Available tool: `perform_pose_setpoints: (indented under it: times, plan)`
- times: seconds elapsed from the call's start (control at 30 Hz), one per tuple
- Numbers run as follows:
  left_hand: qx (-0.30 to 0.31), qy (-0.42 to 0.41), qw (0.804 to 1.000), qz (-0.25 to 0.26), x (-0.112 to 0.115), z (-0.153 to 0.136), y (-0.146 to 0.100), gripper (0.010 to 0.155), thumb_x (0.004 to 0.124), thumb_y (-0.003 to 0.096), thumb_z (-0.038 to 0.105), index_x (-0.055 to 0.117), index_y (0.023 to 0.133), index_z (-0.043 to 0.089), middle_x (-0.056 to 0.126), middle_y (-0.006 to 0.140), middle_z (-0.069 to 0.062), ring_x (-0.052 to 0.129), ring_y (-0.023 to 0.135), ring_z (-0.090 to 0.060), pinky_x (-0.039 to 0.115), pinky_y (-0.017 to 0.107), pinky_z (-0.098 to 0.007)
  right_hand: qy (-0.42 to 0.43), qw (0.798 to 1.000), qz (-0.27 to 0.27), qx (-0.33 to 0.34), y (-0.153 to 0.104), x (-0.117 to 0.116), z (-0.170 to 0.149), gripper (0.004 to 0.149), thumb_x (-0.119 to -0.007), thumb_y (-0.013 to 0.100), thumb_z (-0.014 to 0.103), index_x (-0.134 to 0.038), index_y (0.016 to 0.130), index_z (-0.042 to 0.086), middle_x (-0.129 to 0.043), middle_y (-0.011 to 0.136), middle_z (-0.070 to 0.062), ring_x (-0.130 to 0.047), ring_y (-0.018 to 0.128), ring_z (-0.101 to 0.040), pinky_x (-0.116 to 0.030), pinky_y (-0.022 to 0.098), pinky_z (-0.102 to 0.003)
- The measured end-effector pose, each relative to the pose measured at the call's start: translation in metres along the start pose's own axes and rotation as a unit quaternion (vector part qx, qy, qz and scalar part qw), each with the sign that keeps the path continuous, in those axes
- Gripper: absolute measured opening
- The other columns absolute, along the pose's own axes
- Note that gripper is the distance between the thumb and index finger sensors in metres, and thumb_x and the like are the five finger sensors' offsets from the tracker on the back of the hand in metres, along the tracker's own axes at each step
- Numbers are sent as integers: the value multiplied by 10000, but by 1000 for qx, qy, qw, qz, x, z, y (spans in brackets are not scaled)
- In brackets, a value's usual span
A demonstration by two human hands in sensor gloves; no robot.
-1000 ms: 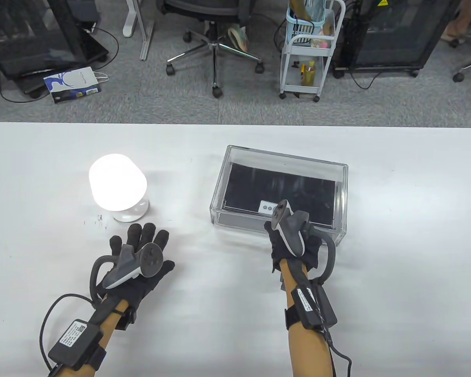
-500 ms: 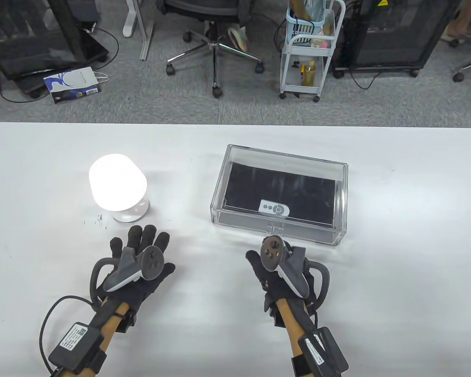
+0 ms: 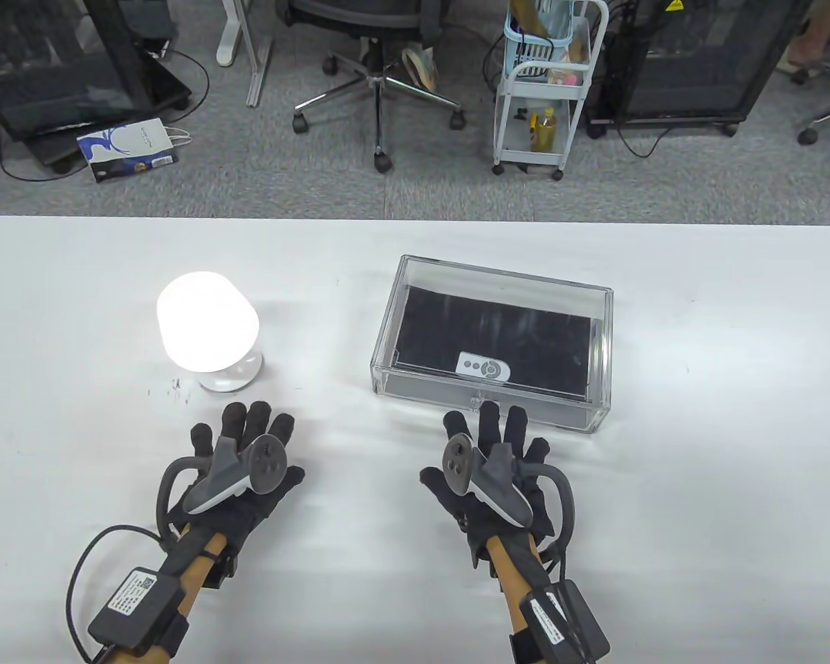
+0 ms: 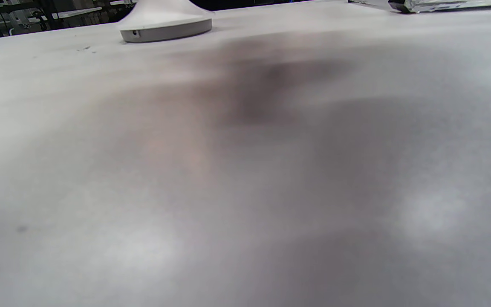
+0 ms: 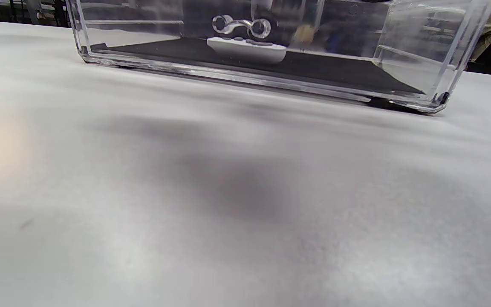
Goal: Take out the desk lamp remote control from the drawer and turn on the desk lamp
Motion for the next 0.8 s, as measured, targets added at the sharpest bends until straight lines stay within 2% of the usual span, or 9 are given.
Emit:
perform_pose_setpoints:
  times: [0.8]
  plan:
    - [2,-4,1000,-6,-1,1,-1,743,347,403,734,9,1018,489,-79,1160,79,-74,1114,-286,83,703,-688,2,1000,16,-15,1,0,-5,829,-493,338,844,-184,1034,516,-140,1191,7,-178,1116,-377,-361,778,-645]
Point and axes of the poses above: the tracker on the back of each hand, its own z axis roughly to the thumb side, its own y axis roughly from the wrist to the fingertips, x = y × z, the point moved 1 cm from there along y, roughly from the wrist to the fingertips
